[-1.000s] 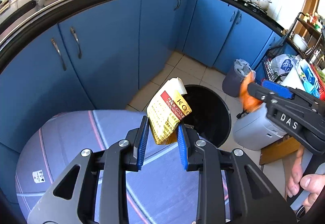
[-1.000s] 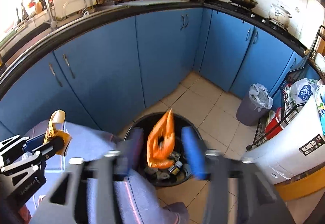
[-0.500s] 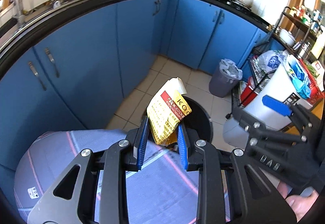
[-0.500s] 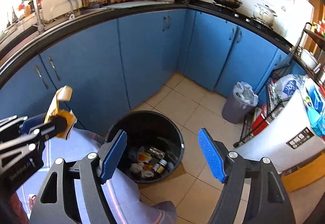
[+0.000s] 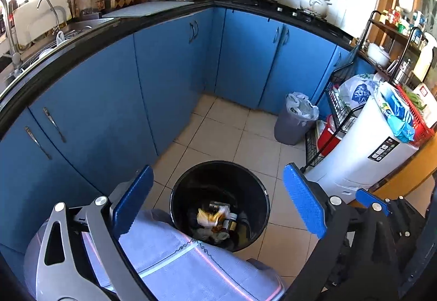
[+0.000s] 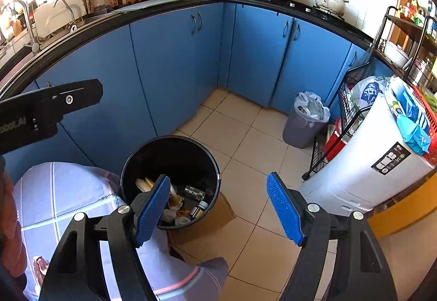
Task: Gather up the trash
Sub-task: 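Move both open tools back over the table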
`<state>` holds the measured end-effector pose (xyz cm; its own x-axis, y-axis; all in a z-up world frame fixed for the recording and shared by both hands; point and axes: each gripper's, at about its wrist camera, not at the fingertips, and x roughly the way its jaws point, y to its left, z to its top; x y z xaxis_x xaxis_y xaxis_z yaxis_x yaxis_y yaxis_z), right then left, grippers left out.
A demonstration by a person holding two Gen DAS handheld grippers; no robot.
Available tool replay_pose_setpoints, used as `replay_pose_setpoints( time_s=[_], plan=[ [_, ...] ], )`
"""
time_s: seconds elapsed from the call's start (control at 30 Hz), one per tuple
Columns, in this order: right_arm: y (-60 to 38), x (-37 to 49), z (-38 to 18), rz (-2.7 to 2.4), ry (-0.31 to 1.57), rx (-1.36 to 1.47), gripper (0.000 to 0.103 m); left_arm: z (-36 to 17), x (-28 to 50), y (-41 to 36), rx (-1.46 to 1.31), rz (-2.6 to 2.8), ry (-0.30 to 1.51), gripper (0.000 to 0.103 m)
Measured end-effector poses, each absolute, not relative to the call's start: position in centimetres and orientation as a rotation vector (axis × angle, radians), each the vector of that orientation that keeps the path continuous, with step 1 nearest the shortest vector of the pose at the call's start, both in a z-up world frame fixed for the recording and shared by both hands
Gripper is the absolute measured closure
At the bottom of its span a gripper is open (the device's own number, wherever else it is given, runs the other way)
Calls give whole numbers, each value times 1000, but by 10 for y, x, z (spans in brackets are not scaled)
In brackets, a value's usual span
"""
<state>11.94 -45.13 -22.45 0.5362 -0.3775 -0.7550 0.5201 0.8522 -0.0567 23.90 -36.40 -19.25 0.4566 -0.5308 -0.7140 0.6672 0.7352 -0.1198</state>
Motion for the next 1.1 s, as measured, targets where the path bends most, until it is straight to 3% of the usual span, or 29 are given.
replay_pose_setpoints(
  time_s=[0.5, 1.1],
  plan=[
    [-367, 107, -244, -285, 885, 125, 32, -222, 210, -264, 212, -552, 874, 8],
    [-256, 51, -306, 38, 1011, -34, 32, -284, 93, -34, 39, -37, 993, 8]
  ],
)
